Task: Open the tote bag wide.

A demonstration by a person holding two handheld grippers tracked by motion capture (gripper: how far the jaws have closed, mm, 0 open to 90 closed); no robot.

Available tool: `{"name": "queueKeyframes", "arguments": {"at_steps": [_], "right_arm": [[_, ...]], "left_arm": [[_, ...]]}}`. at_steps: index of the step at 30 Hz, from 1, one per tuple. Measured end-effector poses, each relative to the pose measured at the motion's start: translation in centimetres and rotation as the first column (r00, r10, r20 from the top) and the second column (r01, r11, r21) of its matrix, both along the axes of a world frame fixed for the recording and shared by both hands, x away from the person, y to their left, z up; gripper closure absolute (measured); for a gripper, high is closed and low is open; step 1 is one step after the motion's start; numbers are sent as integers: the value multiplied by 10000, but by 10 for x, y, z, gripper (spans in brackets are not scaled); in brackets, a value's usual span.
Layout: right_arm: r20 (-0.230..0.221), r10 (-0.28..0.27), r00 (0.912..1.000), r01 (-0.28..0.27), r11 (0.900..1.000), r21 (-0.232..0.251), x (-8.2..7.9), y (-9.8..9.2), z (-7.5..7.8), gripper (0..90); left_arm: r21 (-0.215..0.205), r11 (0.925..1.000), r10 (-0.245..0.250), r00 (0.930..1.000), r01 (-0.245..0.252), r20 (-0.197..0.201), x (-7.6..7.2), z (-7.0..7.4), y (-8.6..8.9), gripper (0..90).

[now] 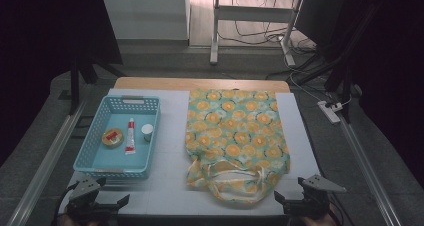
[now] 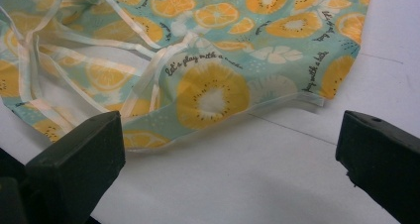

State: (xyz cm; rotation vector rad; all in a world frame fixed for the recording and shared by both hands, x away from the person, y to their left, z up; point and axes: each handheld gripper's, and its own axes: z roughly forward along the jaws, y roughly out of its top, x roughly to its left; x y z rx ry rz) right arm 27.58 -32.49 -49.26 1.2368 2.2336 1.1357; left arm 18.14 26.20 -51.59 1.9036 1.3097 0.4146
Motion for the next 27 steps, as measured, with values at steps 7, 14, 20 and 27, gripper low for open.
{"name": "queueKeyframes", "arguments": {"at_steps": [7, 14, 20, 27], "right_arm": [[-22, 56, 10000, -56, 10000, -8, 2, 0, -1, 0], [-119, 165, 9998, -165, 9999, 28, 6, 2, -1, 0], [-144, 153, 9998, -152, 9999, 75, 6, 1, -1, 0], [-188, 178, 9997, -176, 9998, 71, 6, 2, -1, 0]], "left_arm": [[36, 10000, -38, 10000, 39, -61, 0, 0, 0, 0], [-9, 10000, 6, 10000, -6, -83, -2, 0, 0, 0], [73, 10000, 3, 10000, -3, -82, -2, 0, 0, 0], [209, 9998, 13, 10000, -12, -35, -3, 0, -2, 0]]}}
